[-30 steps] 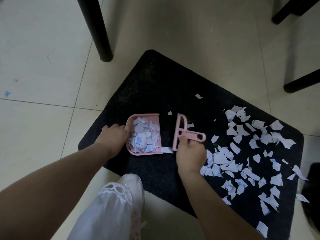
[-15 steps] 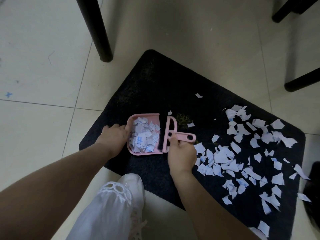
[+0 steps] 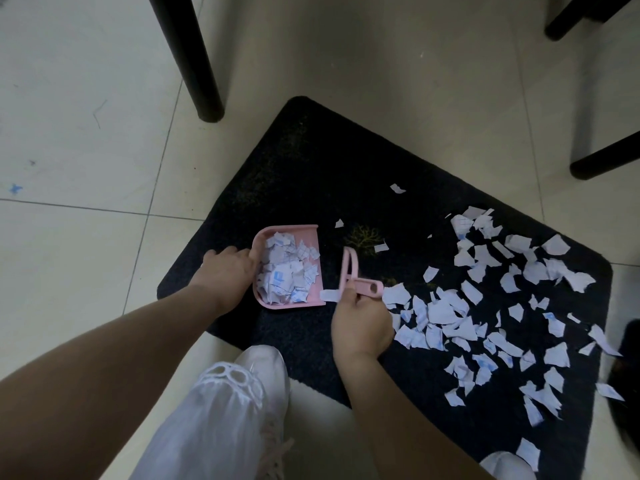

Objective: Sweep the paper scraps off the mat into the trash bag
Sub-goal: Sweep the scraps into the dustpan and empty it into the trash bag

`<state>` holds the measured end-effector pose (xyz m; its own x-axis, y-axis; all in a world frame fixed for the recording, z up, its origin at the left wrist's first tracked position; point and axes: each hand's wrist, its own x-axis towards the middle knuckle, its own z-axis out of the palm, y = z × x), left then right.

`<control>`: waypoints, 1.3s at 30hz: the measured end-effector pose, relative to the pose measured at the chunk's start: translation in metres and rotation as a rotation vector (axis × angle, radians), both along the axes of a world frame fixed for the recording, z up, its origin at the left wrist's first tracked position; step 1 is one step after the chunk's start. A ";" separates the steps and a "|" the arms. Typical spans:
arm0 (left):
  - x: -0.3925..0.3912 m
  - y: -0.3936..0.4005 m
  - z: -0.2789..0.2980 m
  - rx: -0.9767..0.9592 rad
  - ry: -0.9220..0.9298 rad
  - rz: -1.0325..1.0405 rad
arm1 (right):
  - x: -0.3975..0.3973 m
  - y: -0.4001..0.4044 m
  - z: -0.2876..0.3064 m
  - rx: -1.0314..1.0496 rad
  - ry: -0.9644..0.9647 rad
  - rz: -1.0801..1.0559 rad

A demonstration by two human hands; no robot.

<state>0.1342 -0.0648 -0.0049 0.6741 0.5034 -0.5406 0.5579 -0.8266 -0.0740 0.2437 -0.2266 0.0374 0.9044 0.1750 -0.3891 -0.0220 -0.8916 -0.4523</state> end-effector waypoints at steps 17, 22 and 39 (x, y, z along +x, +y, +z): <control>0.012 0.012 -0.001 -0.039 -0.104 0.107 | 0.087 0.019 0.013 0.125 -0.170 -0.008; 0.041 0.015 0.001 -0.065 -0.087 0.144 | 0.126 0.030 0.014 -0.032 -0.273 0.009; 0.056 0.015 0.001 -0.047 -0.013 0.124 | 0.125 0.034 0.004 0.179 -0.109 0.015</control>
<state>0.1905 -0.0494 -0.0040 0.6156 0.5572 -0.5573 0.6564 -0.7539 -0.0286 0.3689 -0.1923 0.0414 0.9364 0.2461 -0.2503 0.0483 -0.7967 -0.6024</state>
